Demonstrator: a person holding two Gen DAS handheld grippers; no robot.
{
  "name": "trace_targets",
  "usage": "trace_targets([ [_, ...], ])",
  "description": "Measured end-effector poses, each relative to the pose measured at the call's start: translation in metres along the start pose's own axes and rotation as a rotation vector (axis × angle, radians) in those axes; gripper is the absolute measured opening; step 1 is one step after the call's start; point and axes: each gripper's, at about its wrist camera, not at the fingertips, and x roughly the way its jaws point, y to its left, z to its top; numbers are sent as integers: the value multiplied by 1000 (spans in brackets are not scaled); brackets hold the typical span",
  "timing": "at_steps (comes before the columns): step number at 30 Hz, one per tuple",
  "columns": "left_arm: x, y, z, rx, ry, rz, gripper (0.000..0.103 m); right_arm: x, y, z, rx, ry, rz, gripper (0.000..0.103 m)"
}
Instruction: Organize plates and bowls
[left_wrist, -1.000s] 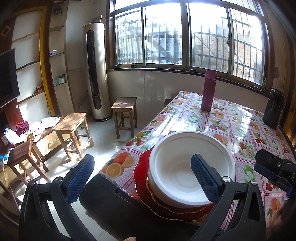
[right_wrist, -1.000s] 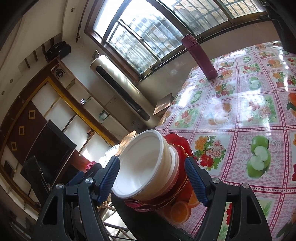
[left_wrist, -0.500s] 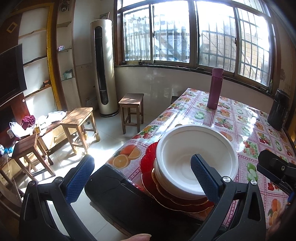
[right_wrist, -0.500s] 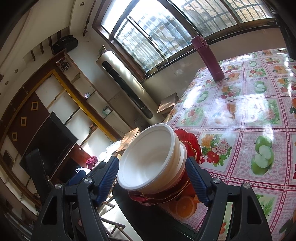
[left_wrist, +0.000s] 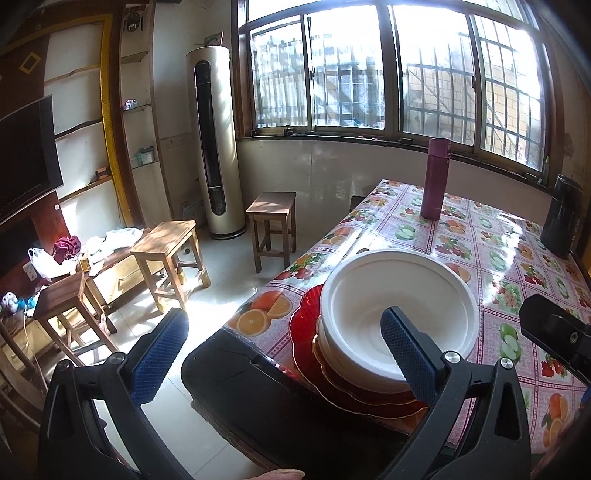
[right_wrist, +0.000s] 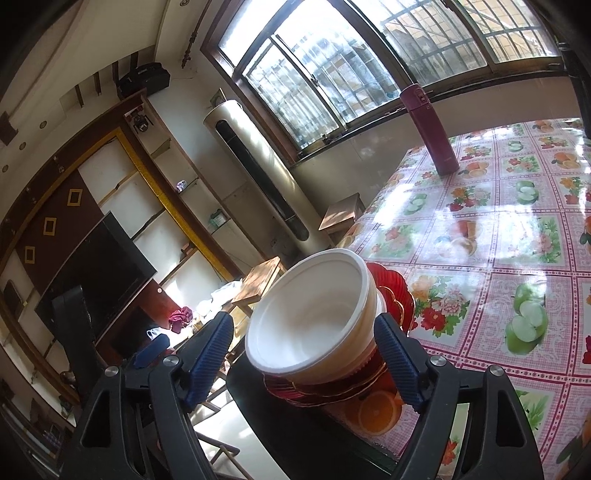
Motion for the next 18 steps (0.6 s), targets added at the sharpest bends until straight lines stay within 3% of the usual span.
trace_targets([
  [9,-4,3,-2,3,6,-36,103,-1,12,-2,-45,-22,-5,86],
  [18,-5,0,-5,23,11,-25,103,0,15,-4,-55,-21,-9,87],
])
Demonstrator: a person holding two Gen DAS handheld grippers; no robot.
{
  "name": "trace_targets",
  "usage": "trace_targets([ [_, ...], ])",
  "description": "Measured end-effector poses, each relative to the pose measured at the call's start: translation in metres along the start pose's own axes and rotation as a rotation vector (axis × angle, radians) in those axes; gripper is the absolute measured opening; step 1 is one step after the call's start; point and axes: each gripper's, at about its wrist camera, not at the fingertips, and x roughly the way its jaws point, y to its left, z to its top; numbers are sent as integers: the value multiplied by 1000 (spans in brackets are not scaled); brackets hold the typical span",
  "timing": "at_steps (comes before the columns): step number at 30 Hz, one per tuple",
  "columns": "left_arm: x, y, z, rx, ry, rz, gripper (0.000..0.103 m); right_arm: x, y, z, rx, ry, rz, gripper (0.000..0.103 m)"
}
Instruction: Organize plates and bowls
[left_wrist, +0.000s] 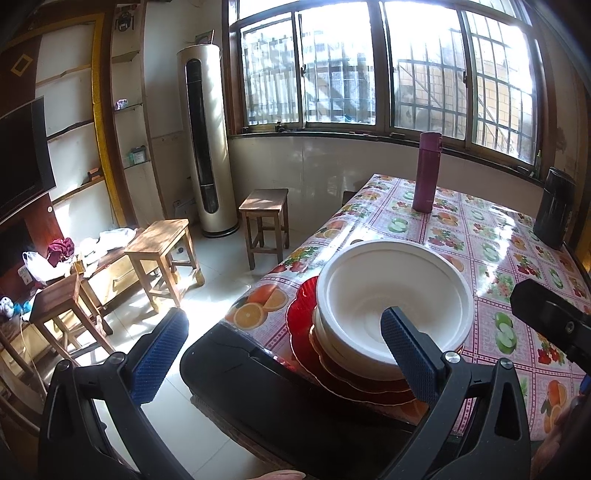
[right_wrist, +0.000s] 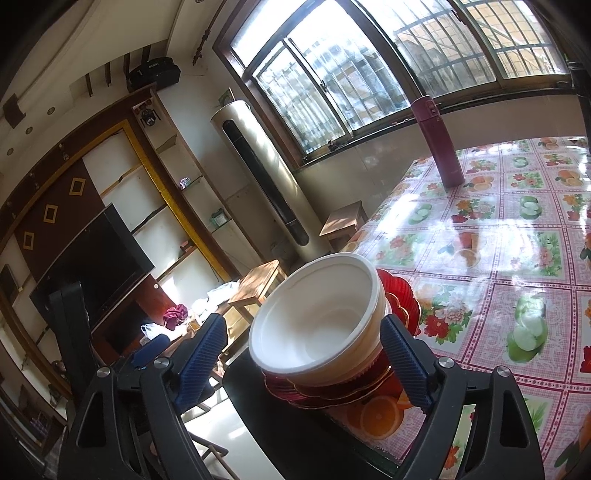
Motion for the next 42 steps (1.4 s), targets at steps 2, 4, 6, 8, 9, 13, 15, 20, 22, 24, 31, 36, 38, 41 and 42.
trace_targets([
  [2,0,-1,0,4,-3,4,103,0,0,0,0,0,0,87],
  [4,0,-1,-1,7,-3,3,103,0,0,0,-1,0,1,87],
  [6,0,-2,-1,13,-3,4,103,1,0,0,-3,1,1,87],
  [8,0,-3,-2,14,-3,-1,103,1,0,0,-4,0,1,87],
  [9,0,-3,-2,16,-3,-2,103,1,0,0,-5,0,1,87],
  [13,-1,-5,-1,18,-4,-2,103,1,0,0,-2,-1,1,87],
  [15,-1,-6,-1,19,-4,-3,103,1,-1,0,-1,0,1,87],
  [20,0,-8,-2,28,1,-5,103,1,-2,1,-1,1,2,87],
  [22,0,-8,-3,33,4,-8,103,1,-2,1,1,0,2,87],
  [24,1,-9,-4,38,8,-10,103,1,-1,1,2,0,0,88],
  [31,2,-11,-4,46,15,-10,103,0,-4,1,7,3,-2,88],
  [36,6,-11,-6,51,23,-7,103,0,-4,1,8,4,-2,88],
  [38,7,-10,-7,53,27,-7,103,1,-6,1,10,5,-2,88],
  [41,7,-10,-9,56,31,-9,103,1,-8,-1,12,7,-3,88],
  [42,8,-10,-9,57,32,-9,103,1,-8,-1,12,8,-3,88],
])
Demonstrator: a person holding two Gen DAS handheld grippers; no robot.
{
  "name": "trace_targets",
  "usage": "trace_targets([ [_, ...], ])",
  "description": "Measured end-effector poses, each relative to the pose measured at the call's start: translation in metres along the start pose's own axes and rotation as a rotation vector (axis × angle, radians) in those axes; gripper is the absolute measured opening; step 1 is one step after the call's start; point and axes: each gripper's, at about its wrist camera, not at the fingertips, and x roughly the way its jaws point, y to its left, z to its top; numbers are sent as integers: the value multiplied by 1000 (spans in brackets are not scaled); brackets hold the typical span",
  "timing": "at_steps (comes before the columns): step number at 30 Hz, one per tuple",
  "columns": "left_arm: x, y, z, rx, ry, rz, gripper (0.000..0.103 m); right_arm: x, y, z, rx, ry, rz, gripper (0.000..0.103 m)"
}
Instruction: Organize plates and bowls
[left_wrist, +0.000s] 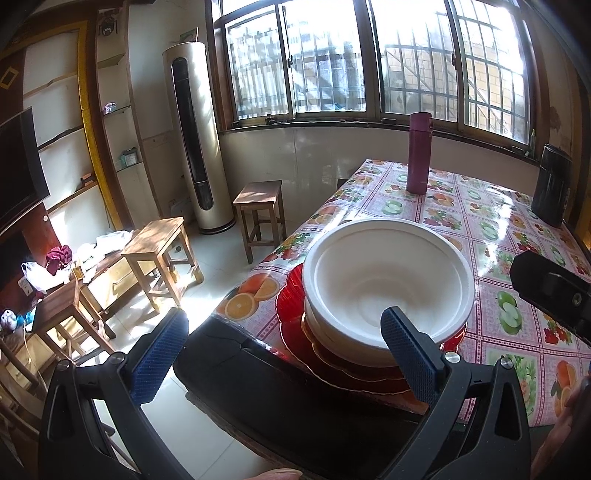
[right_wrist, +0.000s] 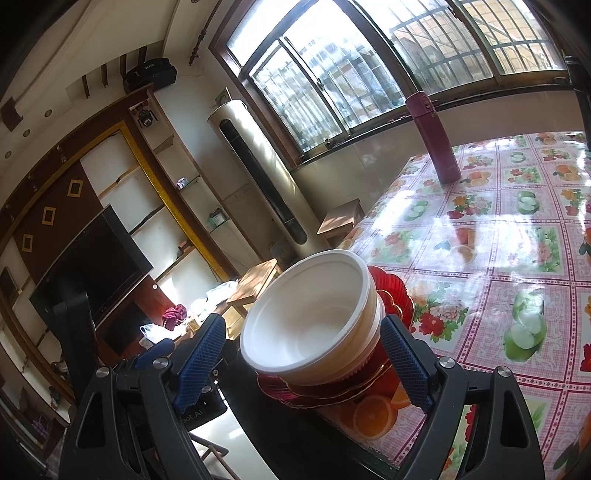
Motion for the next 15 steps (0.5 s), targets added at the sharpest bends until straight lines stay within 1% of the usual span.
trace_targets([
  [15,2,-1,-4,12,5,-6,103,9,-1,-2,4,26,-5,88],
])
